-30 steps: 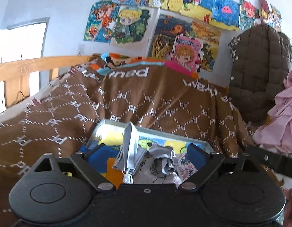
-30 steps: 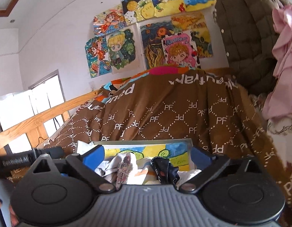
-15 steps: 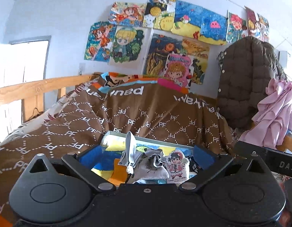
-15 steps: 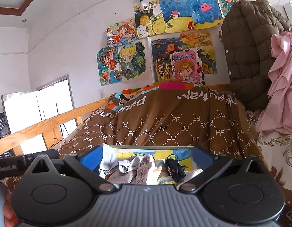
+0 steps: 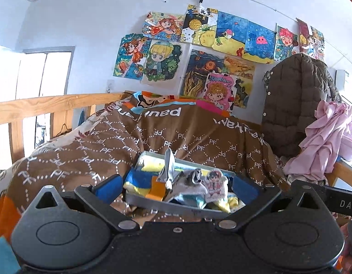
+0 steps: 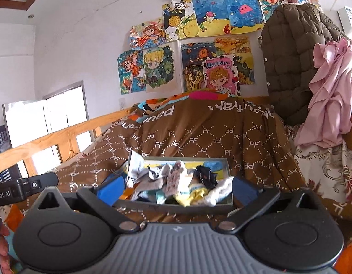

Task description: Organize soft objects

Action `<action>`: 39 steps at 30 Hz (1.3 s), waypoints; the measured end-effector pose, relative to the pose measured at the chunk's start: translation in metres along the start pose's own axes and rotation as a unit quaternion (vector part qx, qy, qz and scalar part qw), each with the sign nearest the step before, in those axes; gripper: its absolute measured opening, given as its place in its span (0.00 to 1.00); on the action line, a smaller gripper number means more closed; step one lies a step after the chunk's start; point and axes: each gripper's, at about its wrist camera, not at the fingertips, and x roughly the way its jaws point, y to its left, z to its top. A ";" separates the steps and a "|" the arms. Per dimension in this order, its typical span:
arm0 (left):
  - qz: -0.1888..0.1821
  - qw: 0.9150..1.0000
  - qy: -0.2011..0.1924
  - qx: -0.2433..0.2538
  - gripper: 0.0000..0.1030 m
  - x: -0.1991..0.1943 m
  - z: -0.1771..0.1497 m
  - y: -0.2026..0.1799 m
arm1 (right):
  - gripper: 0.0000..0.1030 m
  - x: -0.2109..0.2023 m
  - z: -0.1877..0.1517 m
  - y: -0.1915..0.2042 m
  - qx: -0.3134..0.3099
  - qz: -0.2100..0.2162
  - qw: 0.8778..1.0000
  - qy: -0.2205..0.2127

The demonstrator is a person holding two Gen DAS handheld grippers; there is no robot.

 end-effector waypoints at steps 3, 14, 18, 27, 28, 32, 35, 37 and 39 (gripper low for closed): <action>0.001 1.000 0.000 -0.004 0.99 -0.008 -0.007 0.004 | 1.00 -0.004 -0.006 0.004 -0.006 -0.001 1.000 0.006; 0.017 1.000 -0.002 0.002 0.99 -0.023 -0.023 0.012 | 1.00 -0.004 -0.015 0.010 -0.012 0.005 1.000 0.002; 0.028 1.000 -0.005 0.004 0.99 -0.024 -0.028 0.014 | 1.00 0.002 -0.018 0.009 -0.009 0.004 1.000 0.009; 0.045 0.999 0.009 -0.003 0.99 -0.011 -0.036 0.024 | 1.00 0.013 -0.029 0.010 0.003 -0.006 1.000 0.019; 0.046 0.999 0.012 -0.004 0.99 -0.010 -0.037 0.024 | 1.00 0.014 -0.030 0.010 0.003 -0.010 1.000 0.019; 0.049 0.998 0.025 -0.004 0.99 -0.010 -0.040 0.025 | 1.00 0.005 -0.036 0.011 0.024 -0.025 0.999 0.020; 0.045 0.999 0.026 -0.002 0.99 -0.016 -0.045 0.027 | 1.00 -0.011 -0.049 0.013 0.046 -0.034 0.998 0.027; 0.040 0.999 0.027 0.001 0.99 -0.022 -0.049 0.029 | 1.00 -0.024 -0.059 0.017 0.051 -0.040 0.997 0.032; 0.034 0.999 0.030 0.001 0.99 -0.028 -0.052 0.030 | 1.00 -0.037 -0.064 0.021 0.049 -0.043 0.997 0.032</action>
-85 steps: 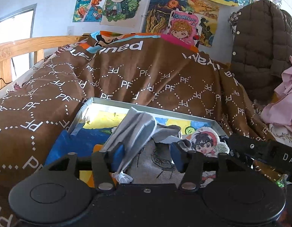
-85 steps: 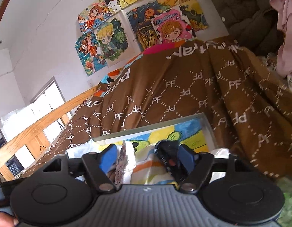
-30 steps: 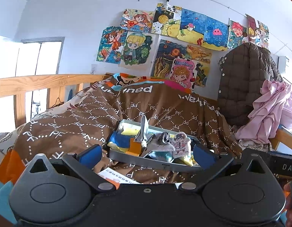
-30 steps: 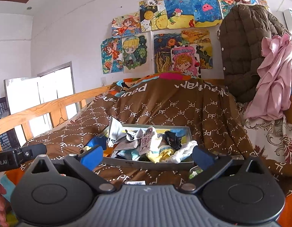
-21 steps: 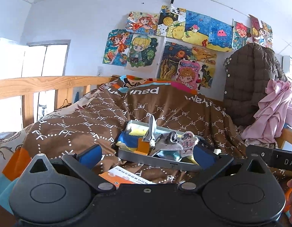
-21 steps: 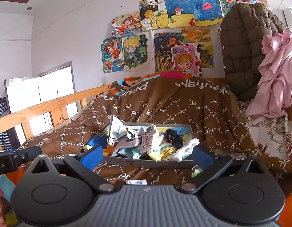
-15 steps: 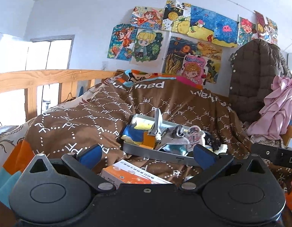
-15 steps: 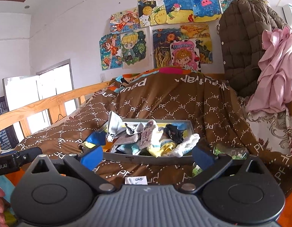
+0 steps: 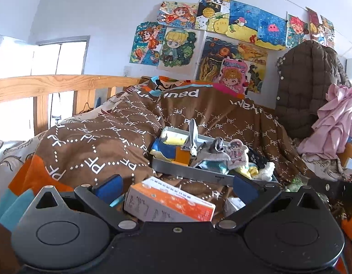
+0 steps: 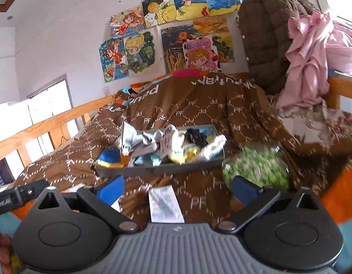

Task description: Organize soft objects

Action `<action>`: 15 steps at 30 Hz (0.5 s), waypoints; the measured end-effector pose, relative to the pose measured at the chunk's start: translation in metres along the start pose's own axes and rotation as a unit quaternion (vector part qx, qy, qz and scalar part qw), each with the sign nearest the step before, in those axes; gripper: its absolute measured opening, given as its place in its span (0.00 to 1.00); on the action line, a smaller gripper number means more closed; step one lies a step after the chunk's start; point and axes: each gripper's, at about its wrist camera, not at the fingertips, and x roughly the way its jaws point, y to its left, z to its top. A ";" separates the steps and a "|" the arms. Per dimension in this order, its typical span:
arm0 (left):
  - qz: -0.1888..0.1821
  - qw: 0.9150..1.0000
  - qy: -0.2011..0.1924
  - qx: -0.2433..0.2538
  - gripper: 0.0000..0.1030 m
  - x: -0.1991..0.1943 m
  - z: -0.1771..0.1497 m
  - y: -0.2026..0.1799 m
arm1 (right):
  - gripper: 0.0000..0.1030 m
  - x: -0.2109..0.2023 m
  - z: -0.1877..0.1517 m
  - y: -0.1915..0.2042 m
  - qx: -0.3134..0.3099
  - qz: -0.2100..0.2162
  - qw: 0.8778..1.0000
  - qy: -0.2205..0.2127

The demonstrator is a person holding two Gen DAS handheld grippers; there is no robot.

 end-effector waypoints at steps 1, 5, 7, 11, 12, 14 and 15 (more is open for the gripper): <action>-0.003 1.000 0.003 0.000 0.99 -0.003 -0.002 0.000 | 1.00 -0.005 -0.002 0.002 -0.003 0.000 1.000 -0.002; -0.009 1.000 0.007 0.006 0.99 -0.017 -0.009 -0.002 | 1.00 -0.029 -0.013 0.010 -0.006 0.001 1.000 -0.017; -0.012 1.000 0.005 0.012 0.99 -0.025 -0.012 -0.003 | 1.00 -0.037 -0.019 0.013 -0.004 -0.009 1.000 -0.017; -0.015 0.999 0.021 0.029 0.99 -0.042 -0.020 -0.005 | 1.00 -0.062 -0.029 0.022 -0.003 -0.039 0.999 -0.024; -0.021 0.999 0.027 0.035 0.99 -0.047 -0.021 -0.006 | 1.00 -0.067 -0.030 0.024 -0.009 -0.038 0.999 -0.023; -0.028 0.999 0.015 0.041 0.99 -0.057 -0.020 -0.006 | 1.00 -0.077 -0.031 0.031 -0.019 -0.038 0.999 -0.024; -0.027 0.999 0.006 0.037 0.99 -0.062 -0.018 -0.005 | 1.00 -0.081 -0.031 0.033 -0.023 -0.035 0.999 -0.026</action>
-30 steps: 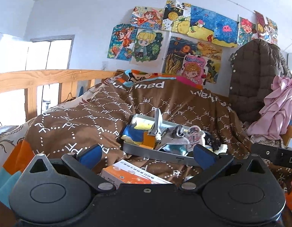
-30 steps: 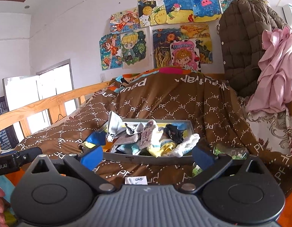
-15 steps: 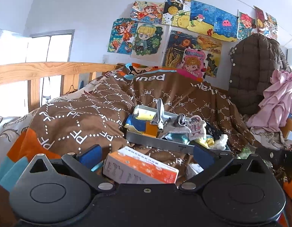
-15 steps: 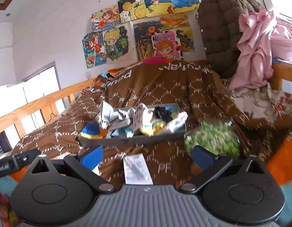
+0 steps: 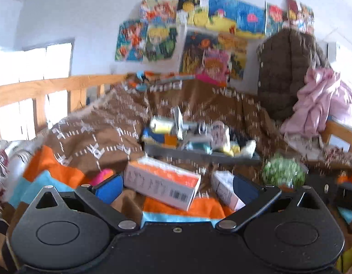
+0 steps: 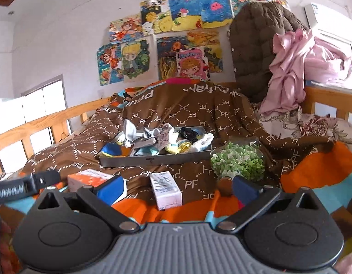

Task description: Organize soft objects

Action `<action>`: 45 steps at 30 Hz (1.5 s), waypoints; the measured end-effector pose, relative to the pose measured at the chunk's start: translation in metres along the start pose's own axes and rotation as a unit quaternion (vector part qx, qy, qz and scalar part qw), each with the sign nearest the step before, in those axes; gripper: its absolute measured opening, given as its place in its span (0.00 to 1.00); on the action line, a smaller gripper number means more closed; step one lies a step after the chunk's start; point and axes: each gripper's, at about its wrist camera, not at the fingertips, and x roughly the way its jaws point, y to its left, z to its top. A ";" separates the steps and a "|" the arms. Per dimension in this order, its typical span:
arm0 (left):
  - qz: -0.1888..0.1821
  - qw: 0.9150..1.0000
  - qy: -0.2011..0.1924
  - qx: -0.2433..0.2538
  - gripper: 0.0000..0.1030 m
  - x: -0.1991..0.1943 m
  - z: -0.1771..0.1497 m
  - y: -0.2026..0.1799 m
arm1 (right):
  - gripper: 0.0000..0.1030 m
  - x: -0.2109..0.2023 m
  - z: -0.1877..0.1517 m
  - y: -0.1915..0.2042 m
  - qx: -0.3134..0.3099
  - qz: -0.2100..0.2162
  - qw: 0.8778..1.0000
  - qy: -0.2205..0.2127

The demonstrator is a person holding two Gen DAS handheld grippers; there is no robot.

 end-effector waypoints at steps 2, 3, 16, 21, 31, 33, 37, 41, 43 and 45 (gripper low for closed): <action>0.001 1.000 -0.001 -0.011 0.99 -0.008 0.001 0.003 | 1.00 -0.008 0.000 0.003 -0.006 -0.002 1.000 -0.003; 0.004 1.000 0.000 -0.015 0.99 -0.014 0.000 0.004 | 1.00 -0.011 -0.001 0.004 -0.006 -0.004 1.000 -0.003; 0.010 1.000 -0.005 -0.019 0.99 -0.034 -0.035 0.015 | 1.00 0.002 -0.015 0.000 0.009 -0.002 1.000 0.025; 0.017 1.000 -0.001 -0.023 0.99 -0.031 -0.038 0.018 | 1.00 0.002 -0.016 -0.003 0.019 -0.002 0.999 0.026; 0.013 1.000 -0.008 0.002 0.99 -0.030 -0.038 0.018 | 1.00 0.008 -0.019 -0.003 0.018 0.015 0.999 0.049; 0.012 1.000 -0.008 0.004 0.99 -0.029 -0.039 0.017 | 1.00 0.010 -0.020 -0.002 0.016 0.015 0.998 0.055; 0.014 1.000 0.002 0.002 0.99 -0.026 -0.041 0.018 | 1.00 0.012 -0.022 0.000 0.011 0.018 0.998 0.060; 0.018 1.000 0.015 -0.010 0.99 -0.022 -0.044 0.022 | 1.00 0.016 -0.024 0.004 0.003 0.019 0.997 0.069; 0.022 1.000 0.015 -0.015 0.99 -0.022 -0.044 0.024 | 1.00 0.016 -0.024 0.004 -0.001 0.020 0.997 0.070; 0.026 0.999 0.016 -0.016 0.99 -0.022 -0.045 0.024 | 1.00 0.016 -0.025 0.006 -0.004 0.019 0.997 0.071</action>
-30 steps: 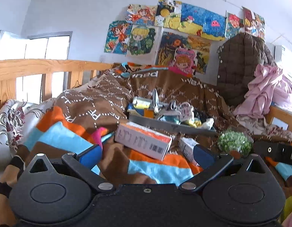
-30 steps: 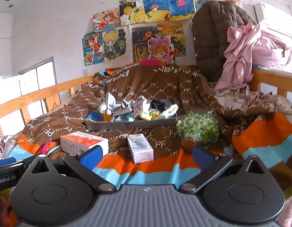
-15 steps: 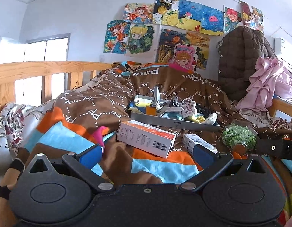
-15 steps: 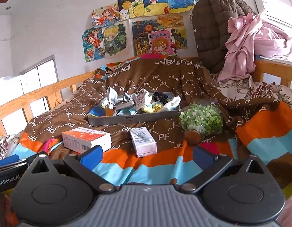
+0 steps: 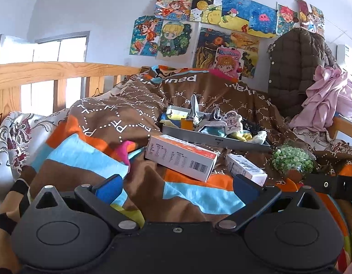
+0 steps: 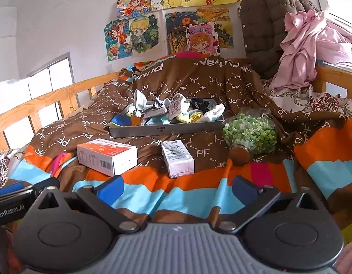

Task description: Organize soft objects

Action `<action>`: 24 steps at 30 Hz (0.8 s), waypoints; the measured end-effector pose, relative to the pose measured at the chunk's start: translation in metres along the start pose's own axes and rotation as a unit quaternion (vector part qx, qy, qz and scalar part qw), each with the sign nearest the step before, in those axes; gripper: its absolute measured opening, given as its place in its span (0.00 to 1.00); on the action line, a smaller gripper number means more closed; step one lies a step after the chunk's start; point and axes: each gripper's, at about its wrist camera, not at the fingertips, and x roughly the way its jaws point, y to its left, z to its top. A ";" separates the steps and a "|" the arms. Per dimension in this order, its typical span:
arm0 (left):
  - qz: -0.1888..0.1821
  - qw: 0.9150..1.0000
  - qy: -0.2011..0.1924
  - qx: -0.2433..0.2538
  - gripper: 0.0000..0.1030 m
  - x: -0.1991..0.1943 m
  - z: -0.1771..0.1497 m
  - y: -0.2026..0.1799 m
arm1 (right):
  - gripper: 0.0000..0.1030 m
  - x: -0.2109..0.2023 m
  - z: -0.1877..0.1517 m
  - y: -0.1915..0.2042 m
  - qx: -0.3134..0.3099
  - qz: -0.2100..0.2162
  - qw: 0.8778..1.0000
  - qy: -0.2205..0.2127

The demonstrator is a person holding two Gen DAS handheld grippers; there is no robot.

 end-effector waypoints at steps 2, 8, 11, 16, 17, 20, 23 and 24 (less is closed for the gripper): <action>0.003 1.000 -0.001 -0.001 0.99 0.000 0.000 0.000 | 1.00 0.002 0.000 0.001 -0.004 -0.001 1.000 0.003; 0.002 1.000 -0.004 0.002 0.99 -0.002 -0.001 -0.002 | 1.00 0.012 -0.004 0.008 -0.028 0.003 0.999 0.028; 0.003 1.000 -0.003 -0.001 0.99 -0.002 -0.001 -0.001 | 1.00 0.013 -0.006 0.012 -0.040 0.004 0.999 0.032; 0.002 1.000 0.004 -0.012 0.99 -0.001 -0.003 0.000 | 1.00 0.014 -0.007 0.013 -0.042 0.002 0.998 0.035; 0.001 1.000 0.007 -0.014 0.99 -0.001 -0.003 0.000 | 1.00 0.014 -0.006 0.012 -0.041 0.001 0.999 0.036; 0.002 1.000 0.009 -0.017 0.99 -0.001 -0.005 0.000 | 1.00 0.015 -0.006 0.011 -0.040 0.000 0.999 0.037; 0.002 1.000 0.012 -0.019 0.99 0.000 -0.006 0.000 | 1.00 0.015 -0.006 0.010 -0.039 -0.001 0.999 0.038; 0.002 1.000 0.013 -0.019 0.99 0.000 -0.007 0.000 | 1.00 0.015 -0.006 0.010 -0.038 -0.001 0.999 0.038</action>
